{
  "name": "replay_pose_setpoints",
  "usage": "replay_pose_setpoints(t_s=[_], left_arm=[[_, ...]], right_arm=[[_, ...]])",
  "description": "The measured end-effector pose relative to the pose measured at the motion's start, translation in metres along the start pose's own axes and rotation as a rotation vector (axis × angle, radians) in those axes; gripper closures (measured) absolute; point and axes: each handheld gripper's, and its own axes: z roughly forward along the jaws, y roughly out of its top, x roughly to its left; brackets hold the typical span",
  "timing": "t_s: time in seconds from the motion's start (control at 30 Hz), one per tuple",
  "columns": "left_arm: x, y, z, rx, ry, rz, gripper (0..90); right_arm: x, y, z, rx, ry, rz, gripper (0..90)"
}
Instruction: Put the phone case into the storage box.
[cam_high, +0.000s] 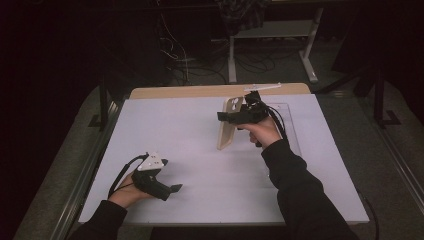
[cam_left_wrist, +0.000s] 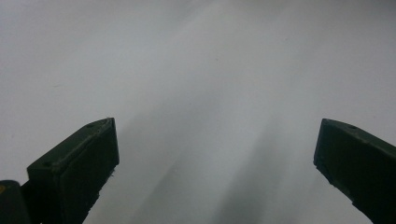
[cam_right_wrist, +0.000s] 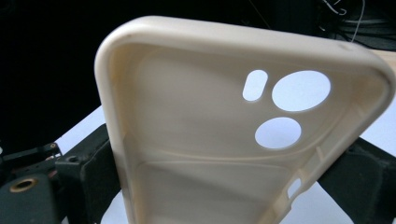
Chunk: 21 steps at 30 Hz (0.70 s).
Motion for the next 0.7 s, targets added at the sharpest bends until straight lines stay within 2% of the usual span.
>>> replay_pose_setpoints(t_s=[0.03, 0.07, 0.5, 0.7], left_arm=[[0.000, 0.000, 0.000, -0.002, 0.001, 0.005, 0.0], [-0.001, 0.000, 0.000, -0.002, -0.002, -0.010, 0.0], [-0.001, -0.001, 0.000, 0.020, -0.007, 0.002, 0.0], [-0.003, -0.001, 0.001, 0.010, -0.013, -0.016, 0.0]], right_arm=[[-0.001, 0.001, -0.001, -0.007, -0.003, -0.001, 7.2], [-0.002, 0.002, -0.002, -0.006, -0.006, 0.003, 7.2], [-0.014, 0.018, -0.018, -0.045, -0.055, 0.019, 7.3], [-0.021, 0.025, -0.026, -0.071, -0.085, 0.034, 7.4]])
